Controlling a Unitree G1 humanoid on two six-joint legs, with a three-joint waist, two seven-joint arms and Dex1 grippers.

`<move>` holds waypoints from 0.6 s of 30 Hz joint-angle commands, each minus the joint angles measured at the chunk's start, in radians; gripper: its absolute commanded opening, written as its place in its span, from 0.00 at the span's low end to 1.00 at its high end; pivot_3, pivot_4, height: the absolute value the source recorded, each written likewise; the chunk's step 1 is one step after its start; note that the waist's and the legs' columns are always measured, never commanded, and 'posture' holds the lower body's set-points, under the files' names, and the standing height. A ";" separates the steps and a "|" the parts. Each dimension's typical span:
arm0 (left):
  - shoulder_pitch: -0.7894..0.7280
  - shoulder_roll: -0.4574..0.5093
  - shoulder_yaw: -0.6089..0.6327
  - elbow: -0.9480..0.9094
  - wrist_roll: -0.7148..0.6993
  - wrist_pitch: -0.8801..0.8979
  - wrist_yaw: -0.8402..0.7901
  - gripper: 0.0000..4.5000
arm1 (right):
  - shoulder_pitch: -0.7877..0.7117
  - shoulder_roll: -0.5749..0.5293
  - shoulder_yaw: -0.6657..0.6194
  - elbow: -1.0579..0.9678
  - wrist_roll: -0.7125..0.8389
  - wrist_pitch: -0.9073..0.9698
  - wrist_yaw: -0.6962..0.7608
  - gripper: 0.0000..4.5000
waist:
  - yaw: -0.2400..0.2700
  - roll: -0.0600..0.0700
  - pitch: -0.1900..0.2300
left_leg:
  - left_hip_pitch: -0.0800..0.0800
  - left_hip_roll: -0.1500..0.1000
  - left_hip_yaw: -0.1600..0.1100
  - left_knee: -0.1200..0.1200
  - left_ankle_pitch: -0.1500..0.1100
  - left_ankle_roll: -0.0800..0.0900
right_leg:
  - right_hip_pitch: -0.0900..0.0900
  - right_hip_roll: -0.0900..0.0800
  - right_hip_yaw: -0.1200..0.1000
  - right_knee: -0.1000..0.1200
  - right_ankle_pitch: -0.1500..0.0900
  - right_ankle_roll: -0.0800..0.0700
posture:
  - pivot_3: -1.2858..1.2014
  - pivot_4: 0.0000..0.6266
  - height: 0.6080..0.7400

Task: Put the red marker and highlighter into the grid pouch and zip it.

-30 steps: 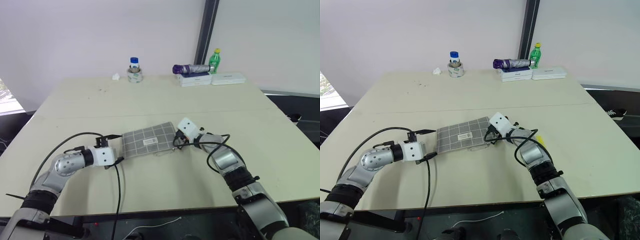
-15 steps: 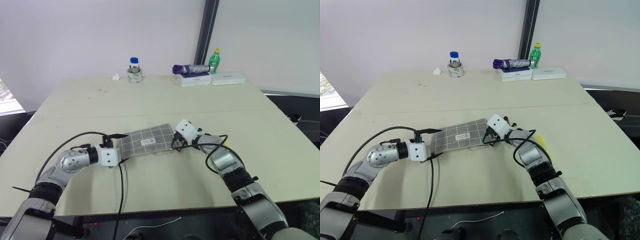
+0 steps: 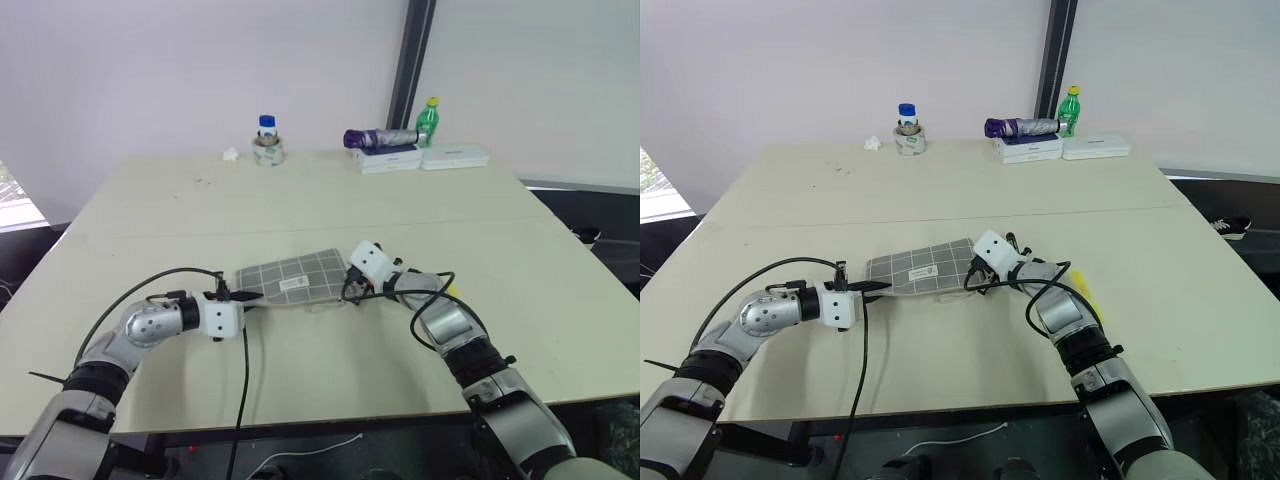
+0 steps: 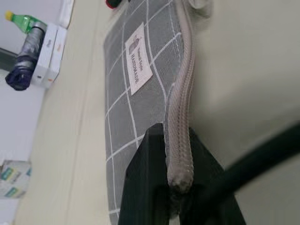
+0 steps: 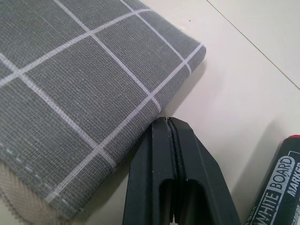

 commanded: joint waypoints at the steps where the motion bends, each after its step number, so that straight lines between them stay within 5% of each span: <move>1: 0.024 0.005 0.001 -0.025 -0.026 -0.003 -0.011 0.01 | -0.014 0.004 -0.012 -0.046 0.001 -0.031 -0.006 0.00 | 0.000 0.000 0.000 | 0.000 0.000 0.000 0.000 0.000 0.000 | 0.000 0.000 0.000 0.000 0.000 0.000 | 0.52 0.24 0.98; 4: 0.073 -0.005 0.038 -0.146 -0.160 0.151 -0.079 0.01 | -0.025 -0.013 -0.039 -0.068 0.012 -0.043 -0.011 0.00 | -0.001 0.000 0.000 | 0.000 0.000 0.000 0.000 0.000 0.000 | 0.000 0.000 0.000 0.000 0.000 0.000 | 0.52 0.24 0.98; 11: 0.213 -0.003 0.177 -0.658 -0.572 0.856 -0.150 0.01 | -0.045 -0.098 -0.169 -0.208 0.114 -0.029 0.043 0.00 | 0.000 0.000 0.000 | -0.002 0.003 -0.001 0.000 0.000 0.000 | -0.001 0.000 0.000 0.000 0.000 0.000 | 0.52 0.24 0.98; 16: 0.254 -0.031 0.257 -0.857 -0.672 1.101 -0.073 0.01 | -0.015 -0.157 -0.286 -0.324 0.261 0.089 0.123 0.00 | -0.001 0.000 0.000 | -0.001 0.003 -0.002 0.000 0.000 0.000 | 0.000 0.000 0.000 0.000 0.000 0.000 | 0.52 0.24 0.98; 18: 0.261 -0.053 0.275 -0.905 -0.690 1.156 -0.040 0.00 | 0.001 -0.180 -0.315 -0.362 0.308 0.157 0.147 0.17 | 0.001 0.000 0.000 | -0.001 0.003 -0.001 0.000 0.000 0.000 | 0.000 0.000 0.000 -0.001 0.000 0.000 | 0.52 0.24 0.98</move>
